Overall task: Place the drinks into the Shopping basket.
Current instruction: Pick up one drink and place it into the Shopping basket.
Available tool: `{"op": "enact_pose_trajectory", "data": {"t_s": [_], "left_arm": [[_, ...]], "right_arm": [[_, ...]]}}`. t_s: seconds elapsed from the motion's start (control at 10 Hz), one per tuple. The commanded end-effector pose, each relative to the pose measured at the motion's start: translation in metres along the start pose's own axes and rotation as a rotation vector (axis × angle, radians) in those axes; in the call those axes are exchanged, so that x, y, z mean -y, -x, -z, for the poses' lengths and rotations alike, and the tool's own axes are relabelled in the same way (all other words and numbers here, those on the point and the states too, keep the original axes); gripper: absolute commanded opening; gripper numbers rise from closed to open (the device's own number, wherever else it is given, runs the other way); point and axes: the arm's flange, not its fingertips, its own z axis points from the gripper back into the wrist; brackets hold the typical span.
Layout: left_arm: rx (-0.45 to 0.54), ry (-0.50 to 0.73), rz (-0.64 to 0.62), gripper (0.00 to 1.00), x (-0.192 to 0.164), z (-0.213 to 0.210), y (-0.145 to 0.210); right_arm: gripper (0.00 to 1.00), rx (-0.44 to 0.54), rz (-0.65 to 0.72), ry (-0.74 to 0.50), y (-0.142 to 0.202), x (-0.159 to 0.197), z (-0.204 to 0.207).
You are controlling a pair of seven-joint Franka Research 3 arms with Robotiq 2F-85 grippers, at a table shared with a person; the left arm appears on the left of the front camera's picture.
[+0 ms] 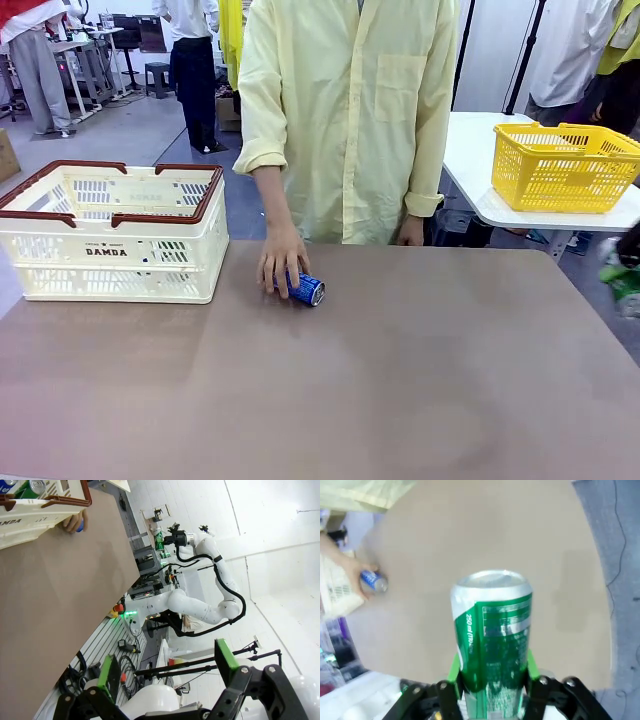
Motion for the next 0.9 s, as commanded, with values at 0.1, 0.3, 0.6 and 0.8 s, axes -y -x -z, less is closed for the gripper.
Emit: {"op": "enact_pose_trajectory", "data": {"t_s": [0.1,0.3,0.6,0.8], "left_arm": [[0.012,0.015,-0.003,1.0,0.005,0.002,-0.001],[0.012,0.015,-0.003,1.0,0.005,0.002,-0.001],[0.012,0.015,-0.003,1.0,0.005,0.002,-0.001],[0.012,0.015,-0.003,1.0,0.005,0.002,-0.001]], "right_arm": [[0.0,-0.026,-0.136,-0.015,0.032,-0.099,0.105],[0.0,-0.05,-0.166,-0.016,0.027,-0.124,0.123],[0.0,-0.017,-0.1,-0.002,0.04,-0.087,0.095],[0.0,-0.053,-0.215,0.003,0.05,-0.134,0.125]]}}
